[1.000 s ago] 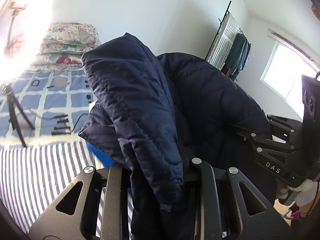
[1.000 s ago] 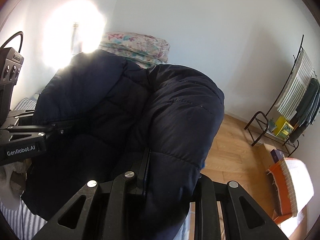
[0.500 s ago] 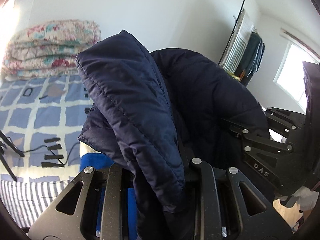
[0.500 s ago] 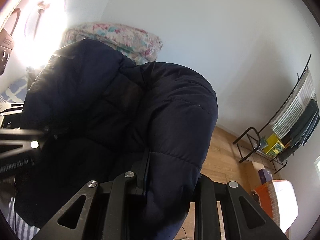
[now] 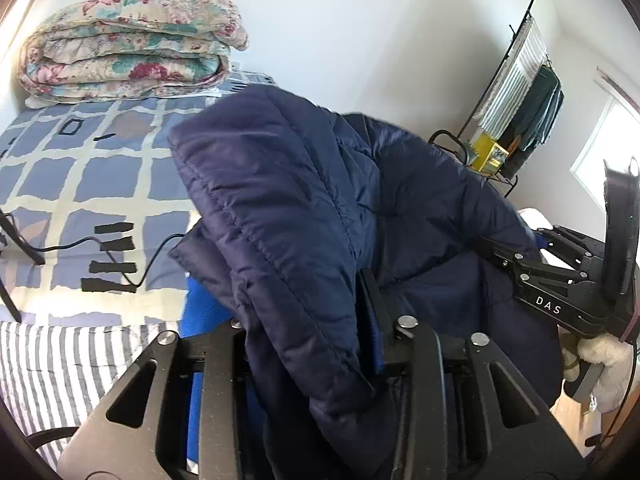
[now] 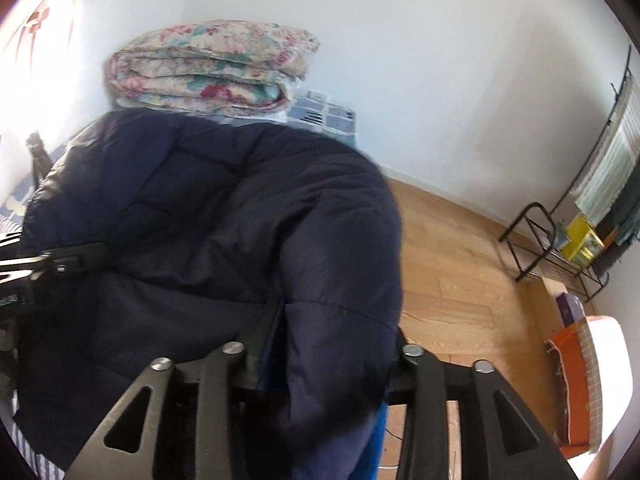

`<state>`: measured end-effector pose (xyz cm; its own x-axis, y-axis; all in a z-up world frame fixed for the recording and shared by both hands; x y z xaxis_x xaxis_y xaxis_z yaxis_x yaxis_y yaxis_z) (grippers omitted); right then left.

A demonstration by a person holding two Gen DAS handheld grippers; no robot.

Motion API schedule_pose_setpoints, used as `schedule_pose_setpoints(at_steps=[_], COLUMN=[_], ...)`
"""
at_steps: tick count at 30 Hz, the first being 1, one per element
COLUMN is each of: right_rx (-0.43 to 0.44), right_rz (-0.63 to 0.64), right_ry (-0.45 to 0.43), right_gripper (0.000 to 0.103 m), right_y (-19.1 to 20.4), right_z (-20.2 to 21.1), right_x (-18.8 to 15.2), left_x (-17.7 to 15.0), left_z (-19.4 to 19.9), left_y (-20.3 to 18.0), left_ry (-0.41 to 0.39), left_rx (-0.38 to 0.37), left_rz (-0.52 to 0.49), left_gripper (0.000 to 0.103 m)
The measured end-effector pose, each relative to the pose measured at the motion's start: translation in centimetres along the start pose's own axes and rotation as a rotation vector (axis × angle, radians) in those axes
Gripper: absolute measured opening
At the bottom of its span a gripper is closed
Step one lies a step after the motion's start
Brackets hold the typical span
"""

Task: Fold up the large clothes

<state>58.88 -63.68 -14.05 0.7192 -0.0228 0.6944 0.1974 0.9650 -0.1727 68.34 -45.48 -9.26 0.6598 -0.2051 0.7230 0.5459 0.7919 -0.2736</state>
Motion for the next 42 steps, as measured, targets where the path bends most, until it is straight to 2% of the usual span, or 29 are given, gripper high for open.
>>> schedule_pose_setpoints(at_steps=[2,4,8,14,22,26,30,34,42], right_rx=[-0.071,-0.130,-0.130,-0.097,-0.089,-0.094,-0.090,-0.095,-0.034], right_rz=[0.016,0.009,-0.041,-0.094,-0.121,-0.137,-0.166,-0.161,-0.212], right_ry=[0.016,0.036,0.070,0.045,0.070,0.072,0.052,0.030,-0.093], right_gripper=[0.054,0.056,0.056,0.056,0.056,0.056,0.055,0.055,0.056], right_y=[-0.6,-1.4,-3.3,-4.1,-3.9,-3.9,-3.9,-3.4,-2.0], right_z=[-0.4,-0.7,-1.0,0.9,2.9,4.7,7.8,11.8,25.2], right_x=[-0.7,-1.3,-3.0,-5.1,-7.8,-9.6,-11.3,-12.7,-13.6], left_x=[-0.2,-0.3,-1.0,-2.7,-6.5,-7.9,-8.8,-9.7,-11.3], left_z=[0.2,0.5,1.7,3.4,5.0,7.1,10.7,15.6,28.8], left_y=[0.4,0.6,0.6,0.9,0.3,0.1,-1.0,-3.3,-7.9], left_ry=[0.002,0.000,-0.015,-0.027,0.011,0.017,-0.017,-0.053,-0.148], left_rx=[0.011,0.021,0.046,0.083,0.156,0.150,0.142,0.133,0.116], left_rz=[0.012,0.020,-0.005,-0.027,-0.124,-0.109,-0.104,-0.140,-0.166], left_gripper=[0.044,0.047,0.049,0.051,0.051,0.051,0.051,0.051,0.051])
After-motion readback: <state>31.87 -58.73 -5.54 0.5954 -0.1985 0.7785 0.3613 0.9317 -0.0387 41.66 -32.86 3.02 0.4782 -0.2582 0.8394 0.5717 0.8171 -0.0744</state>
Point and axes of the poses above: each gripper's, at about its wrist camera, not at the fingertips, and z roughly against the way its jaws point, y to its left, x to its top, the point moved 2 cm from there along -z, roughly the way its jaws point, and after that the axes turned 8 degrees about -z, right-handed, at the moved point
